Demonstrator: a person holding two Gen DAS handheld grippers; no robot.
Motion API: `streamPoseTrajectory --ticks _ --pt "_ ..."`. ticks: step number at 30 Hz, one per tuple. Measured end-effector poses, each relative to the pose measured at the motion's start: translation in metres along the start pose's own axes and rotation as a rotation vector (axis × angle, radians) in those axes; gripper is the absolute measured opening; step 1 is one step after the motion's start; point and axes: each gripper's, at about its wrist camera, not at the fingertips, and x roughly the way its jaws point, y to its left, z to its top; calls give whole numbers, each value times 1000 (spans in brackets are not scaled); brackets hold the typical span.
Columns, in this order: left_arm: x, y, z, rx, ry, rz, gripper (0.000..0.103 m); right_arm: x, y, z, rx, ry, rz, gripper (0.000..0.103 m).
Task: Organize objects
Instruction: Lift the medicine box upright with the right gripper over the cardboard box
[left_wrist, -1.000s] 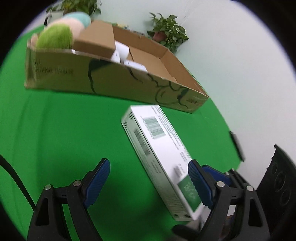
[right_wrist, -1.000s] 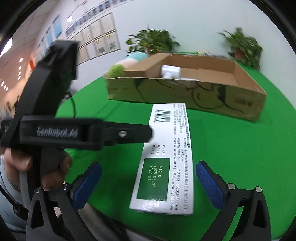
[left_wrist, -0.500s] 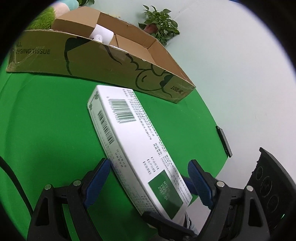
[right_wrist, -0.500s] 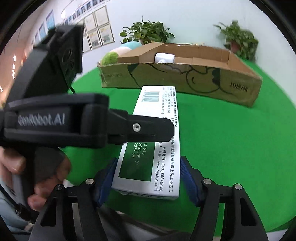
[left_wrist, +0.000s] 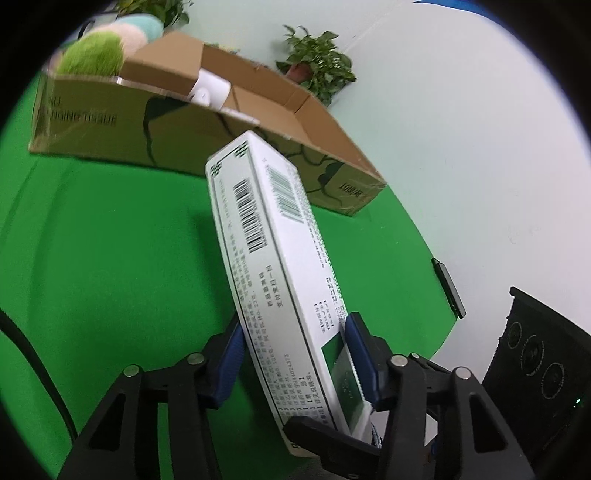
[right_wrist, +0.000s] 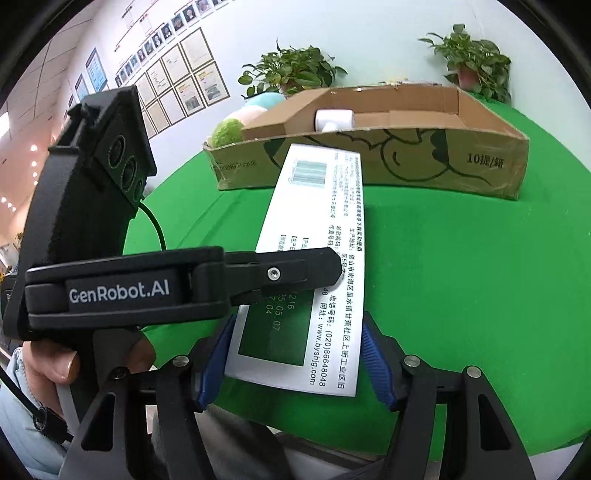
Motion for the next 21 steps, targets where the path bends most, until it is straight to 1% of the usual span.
streamPoseTrajectory --ticks 2,5,8,10,14,15,18,20,21 --pt "-9 -6 2 21 -26 -6 50 -4 3 1 -7 -24 0 62" --pt "-20 -17 10 46 -66 -23 48 -16 6 9 -29 -95 -2 62" --pt "-30 -35 25 106 -100 -4 47 -23 8 21 -49 -146 -23 60" --pt "-35 -46 36 142 -119 8 47 -29 9 33 -55 -175 -37 60" --pt "-49 -69 63 220 -171 -2 46 -46 6 60 -70 -249 -65 59" --pt "-50 -74 69 236 -179 -6 46 -47 5 71 -74 -269 -75 59" --pt "-53 -89 89 290 -204 -17 46 -55 -1 95 -73 -310 -97 58" --pt "-45 -103 104 317 -212 -22 46 -59 -6 107 -74 -335 -112 58" --pt "-48 -103 108 325 -214 -25 46 -59 -9 115 -73 -347 -121 58"
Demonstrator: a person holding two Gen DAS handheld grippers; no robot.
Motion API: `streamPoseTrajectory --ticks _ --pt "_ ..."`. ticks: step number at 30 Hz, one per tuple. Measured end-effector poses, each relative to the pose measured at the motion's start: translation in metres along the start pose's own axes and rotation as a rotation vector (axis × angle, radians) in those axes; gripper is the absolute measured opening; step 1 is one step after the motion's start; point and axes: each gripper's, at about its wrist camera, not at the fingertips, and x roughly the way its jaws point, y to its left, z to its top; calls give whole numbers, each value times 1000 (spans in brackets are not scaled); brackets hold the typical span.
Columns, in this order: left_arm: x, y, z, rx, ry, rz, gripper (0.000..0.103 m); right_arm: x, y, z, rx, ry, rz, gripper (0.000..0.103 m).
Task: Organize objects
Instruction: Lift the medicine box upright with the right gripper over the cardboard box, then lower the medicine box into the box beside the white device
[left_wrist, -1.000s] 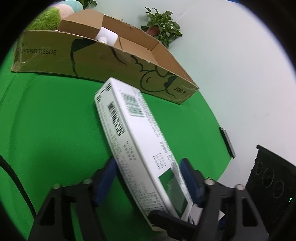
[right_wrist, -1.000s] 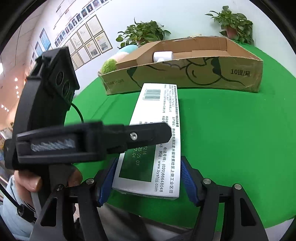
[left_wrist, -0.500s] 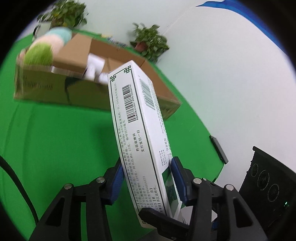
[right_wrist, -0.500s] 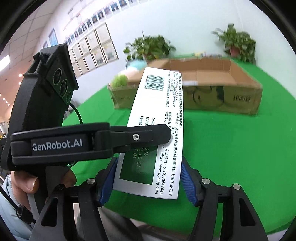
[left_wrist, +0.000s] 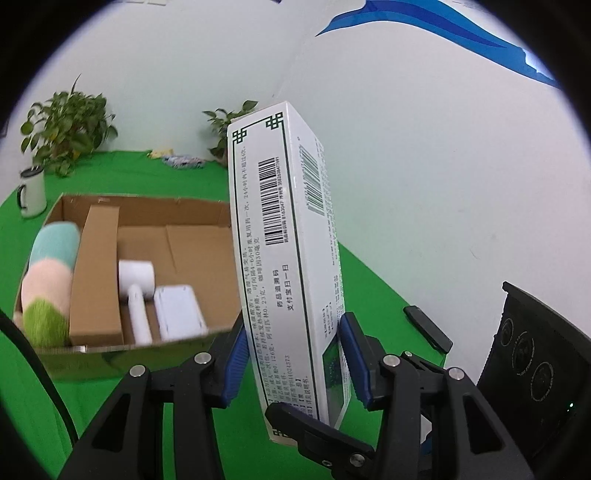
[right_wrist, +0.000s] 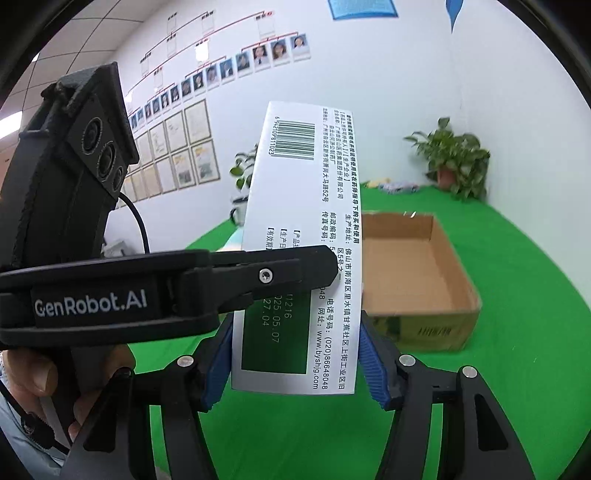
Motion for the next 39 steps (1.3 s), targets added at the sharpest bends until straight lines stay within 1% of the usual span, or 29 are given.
streamPoseTrajectory --ticks 5,12,16,21,25,28,34,39 --pt "6 3 29 28 -4 -12 46 11 -15 32 5 -16 -22 58" --pt "26 13 73 41 1 10 46 46 -40 85 -5 18 -18 58" --pt "35 25 89 10 14 28 46 73 -55 117 9 64 13 58" --pt "59 45 101 -51 68 43 46 118 -72 142 22 143 30 58" --pt "85 58 99 -85 144 62 46 157 -93 142 68 221 57 58" --pt "109 68 91 -124 223 69 46 177 -108 127 109 279 71 58" --pt "143 74 71 -163 324 69 45 202 -132 94 184 371 85 58" --pt "173 83 52 -195 407 70 45 227 -151 73 225 454 70 58"
